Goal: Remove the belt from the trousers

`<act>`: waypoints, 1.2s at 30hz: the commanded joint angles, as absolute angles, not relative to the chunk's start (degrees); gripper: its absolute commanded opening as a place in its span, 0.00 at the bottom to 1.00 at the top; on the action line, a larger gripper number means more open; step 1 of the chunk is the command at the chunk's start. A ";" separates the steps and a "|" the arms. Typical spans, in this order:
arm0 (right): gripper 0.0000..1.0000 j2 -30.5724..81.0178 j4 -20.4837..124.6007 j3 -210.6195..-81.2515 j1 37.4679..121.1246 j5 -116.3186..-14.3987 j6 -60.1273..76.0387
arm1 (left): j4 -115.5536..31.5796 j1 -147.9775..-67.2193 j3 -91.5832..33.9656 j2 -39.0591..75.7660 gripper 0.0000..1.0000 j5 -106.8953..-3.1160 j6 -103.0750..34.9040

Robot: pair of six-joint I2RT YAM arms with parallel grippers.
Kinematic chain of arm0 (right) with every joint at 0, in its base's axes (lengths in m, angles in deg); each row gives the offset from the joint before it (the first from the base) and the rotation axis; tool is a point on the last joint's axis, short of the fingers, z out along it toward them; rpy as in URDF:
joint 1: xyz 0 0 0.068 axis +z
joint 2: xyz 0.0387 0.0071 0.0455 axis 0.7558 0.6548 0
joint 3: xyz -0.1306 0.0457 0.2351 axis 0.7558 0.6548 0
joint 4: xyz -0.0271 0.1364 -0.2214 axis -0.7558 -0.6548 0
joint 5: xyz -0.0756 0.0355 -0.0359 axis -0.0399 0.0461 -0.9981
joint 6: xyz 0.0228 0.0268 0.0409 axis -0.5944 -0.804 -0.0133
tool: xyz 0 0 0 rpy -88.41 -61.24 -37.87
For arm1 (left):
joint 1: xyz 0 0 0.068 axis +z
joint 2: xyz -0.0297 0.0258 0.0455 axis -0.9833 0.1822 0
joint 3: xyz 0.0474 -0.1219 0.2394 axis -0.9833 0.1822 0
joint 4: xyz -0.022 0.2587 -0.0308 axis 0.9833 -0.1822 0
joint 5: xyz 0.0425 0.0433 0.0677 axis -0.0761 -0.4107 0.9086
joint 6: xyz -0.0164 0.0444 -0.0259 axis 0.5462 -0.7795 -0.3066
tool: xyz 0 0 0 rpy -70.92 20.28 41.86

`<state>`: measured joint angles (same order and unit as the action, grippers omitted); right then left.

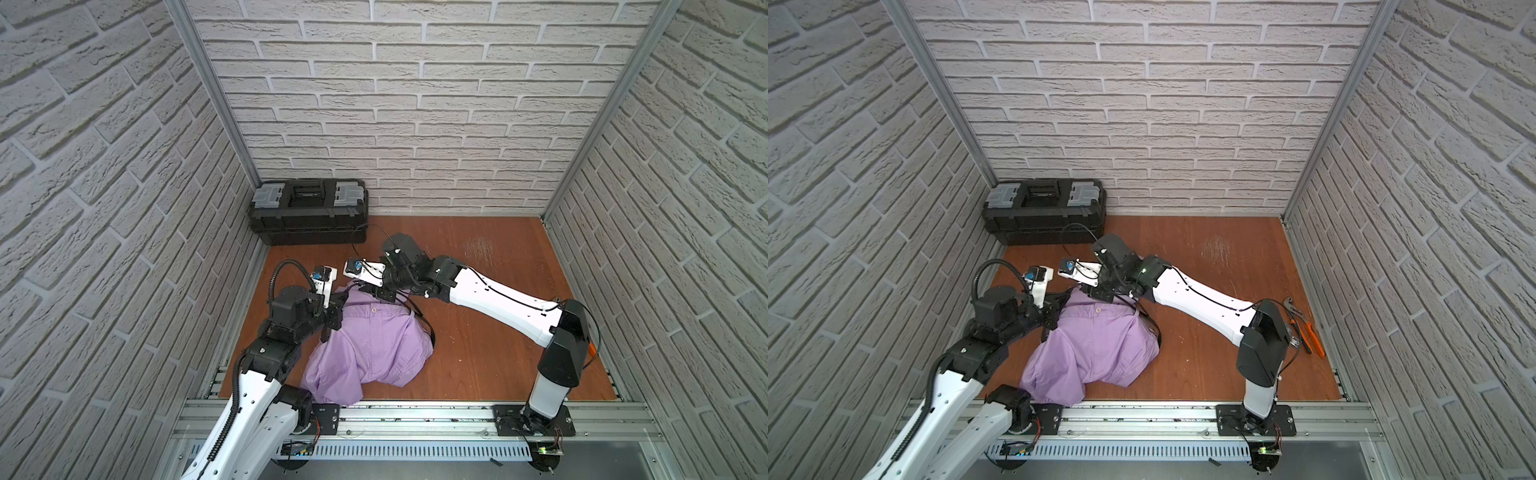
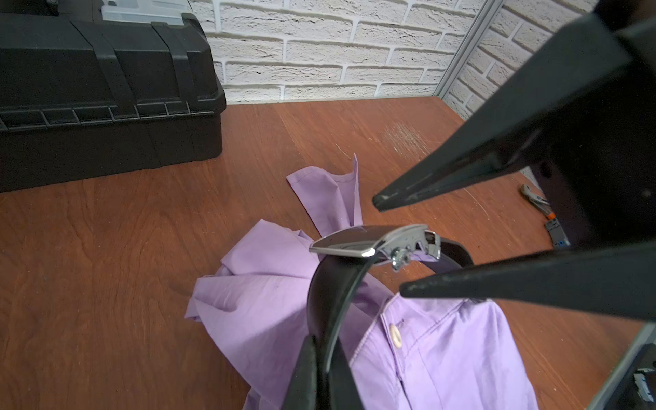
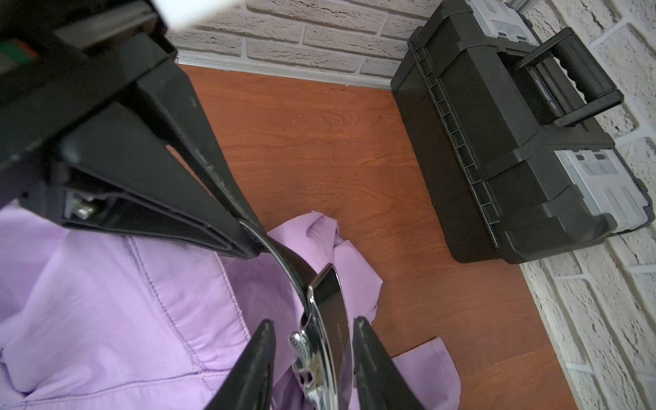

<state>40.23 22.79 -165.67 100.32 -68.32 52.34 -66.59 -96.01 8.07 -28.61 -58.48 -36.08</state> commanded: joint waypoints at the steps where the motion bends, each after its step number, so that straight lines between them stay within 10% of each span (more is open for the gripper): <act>1: 0.34 40.50 23.07 -166.99 100.74 -69.06 51.09 | -63.78 -95.61 8.00 -29.29 0.00 -59.21 -34.79; 36: 0.25 42.34 23.51 -168.40 101.45 -68.25 48.55 | -64.58 -95.58 8.90 -30.71 0.00 -59.39 -33.73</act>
